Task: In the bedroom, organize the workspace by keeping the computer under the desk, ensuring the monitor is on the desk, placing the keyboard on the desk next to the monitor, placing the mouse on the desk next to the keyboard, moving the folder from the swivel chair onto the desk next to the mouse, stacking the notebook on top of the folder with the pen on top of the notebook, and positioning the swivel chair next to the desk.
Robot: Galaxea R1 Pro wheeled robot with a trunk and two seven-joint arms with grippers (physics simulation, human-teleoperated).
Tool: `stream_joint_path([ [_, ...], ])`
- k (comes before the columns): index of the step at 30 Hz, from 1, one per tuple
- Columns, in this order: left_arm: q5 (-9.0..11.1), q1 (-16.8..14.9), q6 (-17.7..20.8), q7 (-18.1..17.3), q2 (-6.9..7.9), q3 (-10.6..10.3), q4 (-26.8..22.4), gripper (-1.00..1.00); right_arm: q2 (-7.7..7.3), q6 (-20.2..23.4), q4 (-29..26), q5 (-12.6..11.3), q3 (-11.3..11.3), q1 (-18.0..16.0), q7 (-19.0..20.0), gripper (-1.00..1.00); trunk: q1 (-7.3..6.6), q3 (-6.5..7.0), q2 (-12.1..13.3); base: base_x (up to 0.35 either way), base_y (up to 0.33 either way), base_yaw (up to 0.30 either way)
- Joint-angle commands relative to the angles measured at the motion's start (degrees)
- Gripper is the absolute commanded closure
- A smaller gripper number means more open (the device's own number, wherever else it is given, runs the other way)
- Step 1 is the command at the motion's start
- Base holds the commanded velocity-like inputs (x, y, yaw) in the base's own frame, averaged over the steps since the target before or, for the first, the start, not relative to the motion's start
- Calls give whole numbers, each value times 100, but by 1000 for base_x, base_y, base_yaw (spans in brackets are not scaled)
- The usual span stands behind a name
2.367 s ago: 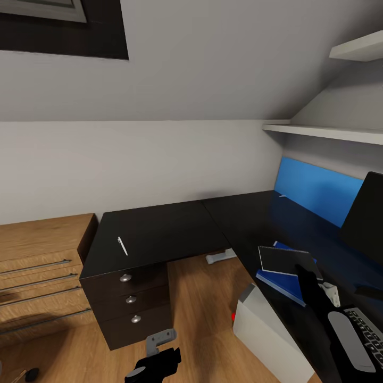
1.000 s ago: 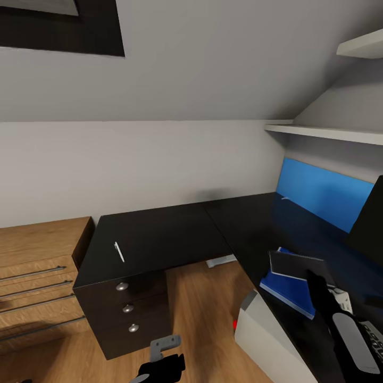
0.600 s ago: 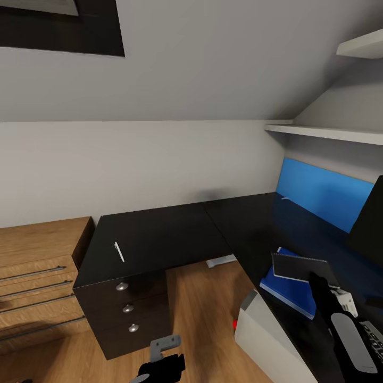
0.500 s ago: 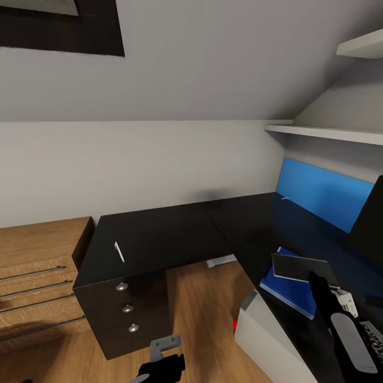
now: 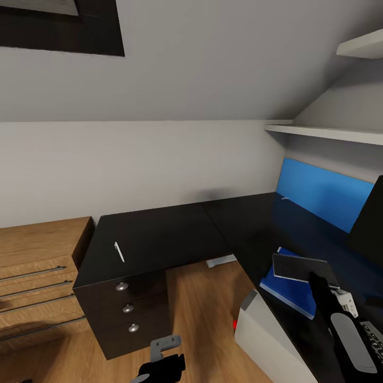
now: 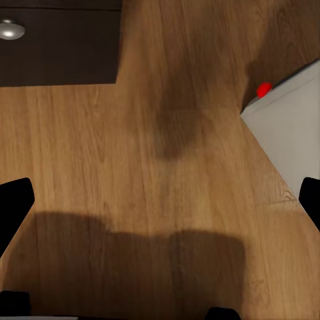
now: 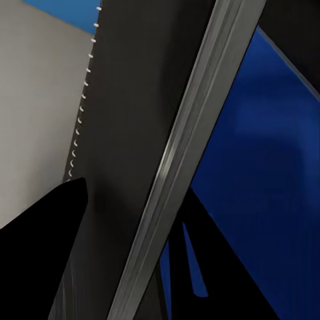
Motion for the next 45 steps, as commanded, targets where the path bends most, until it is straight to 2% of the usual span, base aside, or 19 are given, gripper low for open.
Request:
stream_joint_path([
  [1,17,-7,23,35,3,-11,-8,-100,0,25,-11,-27,-6,-3,-31,100,0,-6,-4,0,0,0],
  [8,14,-7,23,35,1,-11,-11,-100,0,25,-11,-26,-6,-3,-31,100,0,-6,-4,0,0,0],
  [14,8,-7,22,42,-25,-27,-13,-100,0,25,54,-26,-6,-5,-31,100,-132,101,237,0,0,0],
  [45,13,-7,23,35,-8,-19,-9,-100,-3,33,75,-26,-5,-10,-31,100,-132,101,237,25,21,0],
])
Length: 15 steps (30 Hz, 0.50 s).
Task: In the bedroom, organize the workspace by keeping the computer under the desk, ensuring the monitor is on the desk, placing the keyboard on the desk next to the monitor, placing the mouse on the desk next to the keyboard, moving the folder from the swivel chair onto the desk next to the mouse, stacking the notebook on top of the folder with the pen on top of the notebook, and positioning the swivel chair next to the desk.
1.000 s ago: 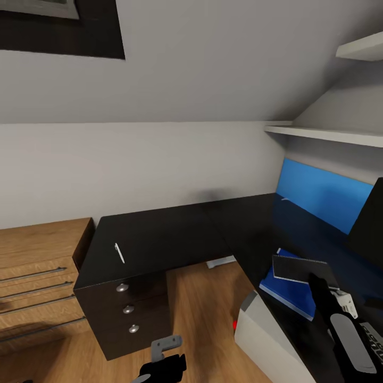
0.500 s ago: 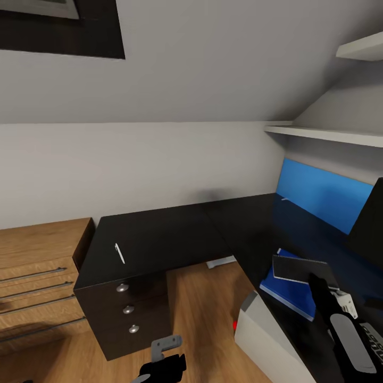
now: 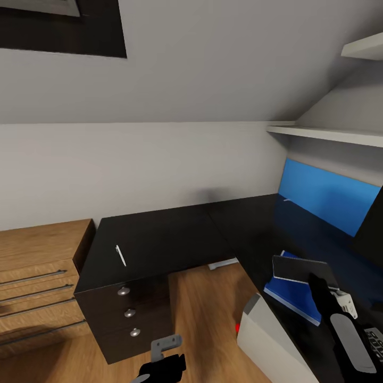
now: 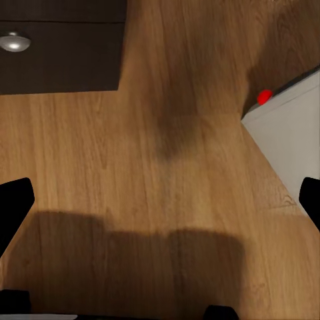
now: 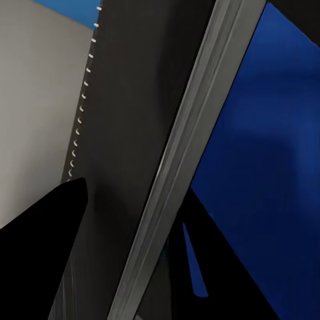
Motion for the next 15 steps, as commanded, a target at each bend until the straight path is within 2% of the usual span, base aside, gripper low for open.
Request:
stream_joint_path([
  [1,16,-7,23,35,4,-11,-10,-100,-1,26,-10,-26,-6,-4,-31,100,0,-7,-4,2,2,0],
  [15,24,-7,23,35,-4,-11,-7,-100,-5,27,-8,-26,-1,-2,-38,100,0,-7,-4,0,0,0],
])
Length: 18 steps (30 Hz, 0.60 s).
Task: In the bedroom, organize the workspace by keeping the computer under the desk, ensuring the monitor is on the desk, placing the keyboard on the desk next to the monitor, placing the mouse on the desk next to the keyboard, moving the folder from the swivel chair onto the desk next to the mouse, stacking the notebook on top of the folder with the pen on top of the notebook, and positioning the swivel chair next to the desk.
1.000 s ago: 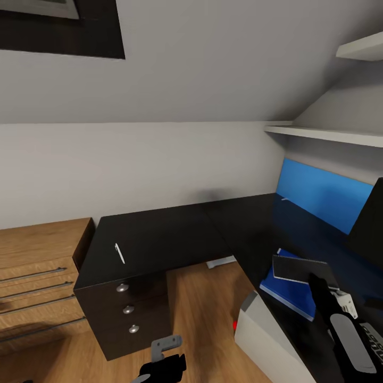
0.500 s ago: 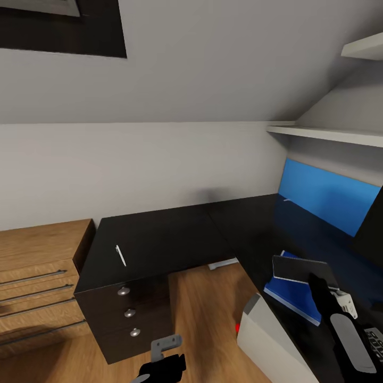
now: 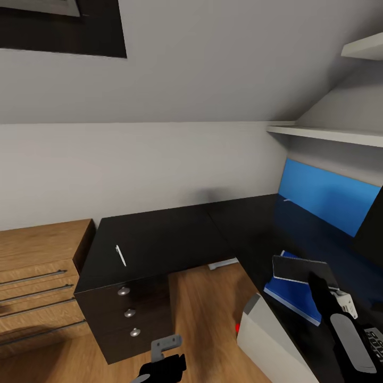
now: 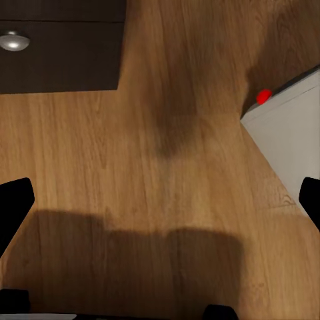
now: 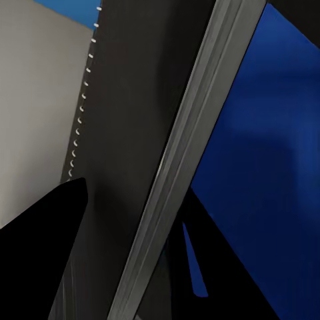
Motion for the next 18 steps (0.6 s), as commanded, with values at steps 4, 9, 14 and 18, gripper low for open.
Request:
stream_joint_path([
  [4,16,-8,23,35,5,-11,-11,-100,0,26,-11,-22,-3,-6,-56,-100,0,-7,-4,0,0,0],
  [9,23,-8,23,35,2,-17,-12,-100,0,19,-11,-23,-9,-6,-81,-100,0,-7,-4,0,0,0],
  [14,20,-8,23,27,-4,-18,63,-100,0,17,-11,-18,-11,-6,-86,-100,0,-7,-4,-49,-88,0],
  [18,11,-8,23,26,-7,-19,177,-100,0,17,-11,-18,-12,-6,-86,-100,0,-7,-4,-55,-95,0],
])
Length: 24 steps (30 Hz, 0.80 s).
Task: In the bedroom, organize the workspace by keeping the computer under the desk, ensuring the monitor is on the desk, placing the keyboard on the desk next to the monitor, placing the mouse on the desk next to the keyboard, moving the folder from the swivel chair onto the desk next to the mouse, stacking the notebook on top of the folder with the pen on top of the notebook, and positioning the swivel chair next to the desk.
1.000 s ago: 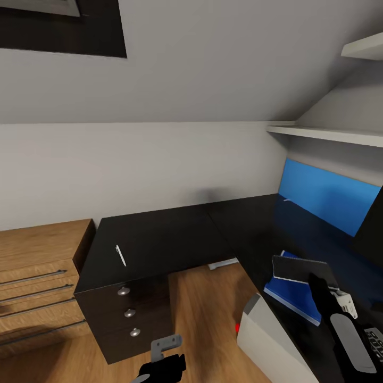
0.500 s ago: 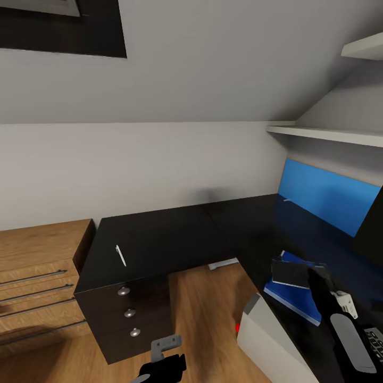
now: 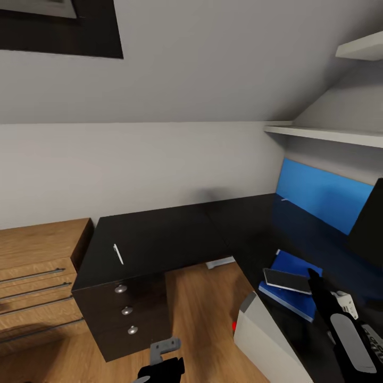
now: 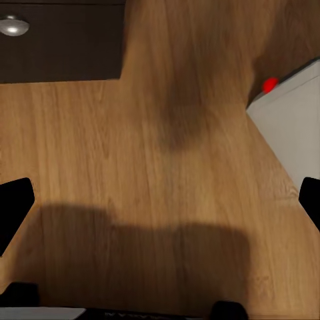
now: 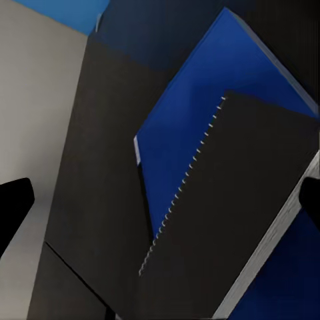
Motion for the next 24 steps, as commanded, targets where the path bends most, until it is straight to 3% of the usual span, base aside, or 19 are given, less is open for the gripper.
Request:
stream_joint_path([
  [1,15,-7,24,35,4,-11,0,-100,0,25,-11,-27,-6,-3,-29,-100,0,-7,-4,-27,-46,0],
  [8,4,-7,24,35,5,-11,34,-100,3,25,-11,-30,-6,-3,-29,-100,0,-7,-4,-6,-10,0],
  [21,5,-7,24,35,5,-4,35,-100,12,25,-36,-21,10,-3,-24,-100,-286,227,517,0,0,0],
  [24,9,-7,24,35,5,4,35,-100,23,33,-166,106,49,-2,-51,-100,-352,281,638,0,0,0],
])
